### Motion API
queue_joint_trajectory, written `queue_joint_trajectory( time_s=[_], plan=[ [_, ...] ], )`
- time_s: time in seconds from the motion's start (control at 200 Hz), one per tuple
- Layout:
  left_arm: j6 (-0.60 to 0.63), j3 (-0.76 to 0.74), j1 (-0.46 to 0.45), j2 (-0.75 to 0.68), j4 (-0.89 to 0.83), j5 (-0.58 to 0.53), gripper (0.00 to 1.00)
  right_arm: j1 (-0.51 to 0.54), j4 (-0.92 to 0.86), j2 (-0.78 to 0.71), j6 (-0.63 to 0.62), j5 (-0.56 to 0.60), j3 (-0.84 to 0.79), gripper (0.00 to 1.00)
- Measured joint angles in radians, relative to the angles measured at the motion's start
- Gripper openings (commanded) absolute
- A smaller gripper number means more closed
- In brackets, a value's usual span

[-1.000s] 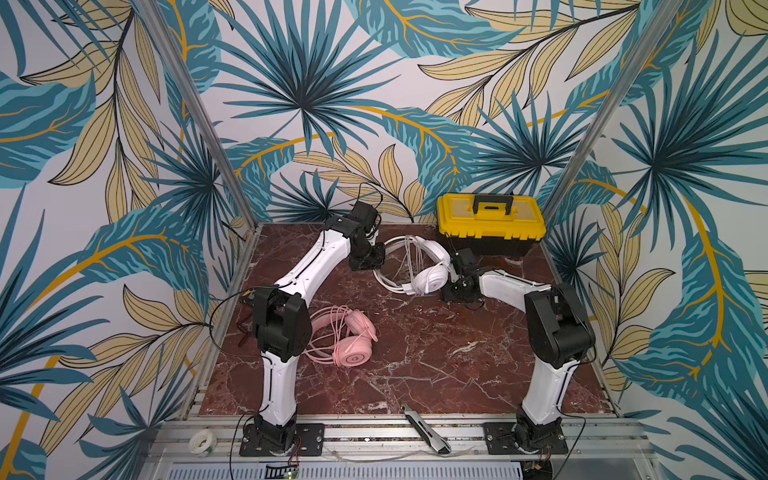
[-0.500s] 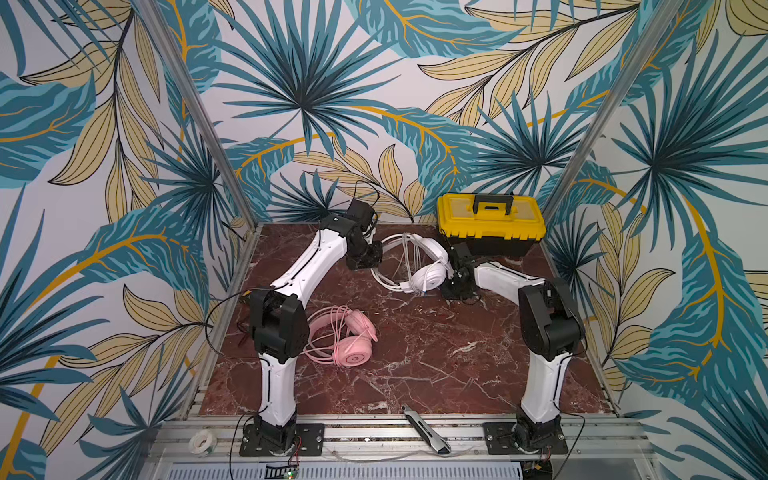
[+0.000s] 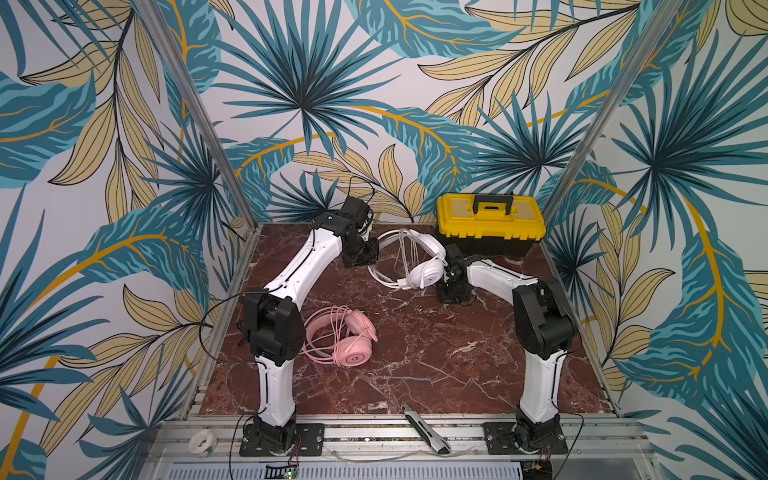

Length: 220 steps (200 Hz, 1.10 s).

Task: Wrap the headphones
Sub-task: 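Lower the right gripper to the grey cable plug end and grasp it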

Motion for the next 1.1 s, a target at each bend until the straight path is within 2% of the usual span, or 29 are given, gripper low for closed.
queue_joint_trajectory(
  time_s=[0.15, 0.491, 0.781, 1.102],
  plan=[
    [-0.003, -0.016, 0.002, 0.000, 0.003, 0.000, 0.00, 0.000, 0.048, -0.066, 0.025, -0.018, -0.097, 0.06],
    [-0.029, -0.018, 0.003, 0.000, 0.026, 0.000, 0.00, 0.003, 0.072, -0.259, 0.003, -0.068, -0.295, 0.05],
    [-0.067, -0.014, 0.003, 0.018, 0.048, 0.000, 0.00, 0.044, 0.023, -0.463, -0.089, -0.104, -0.370, 0.02],
    [-0.087, -0.013, 0.003, 0.047, 0.064, -0.002, 0.00, 0.086, -0.043, -0.550, -0.164, -0.186, -0.381, 0.00]
  ],
)
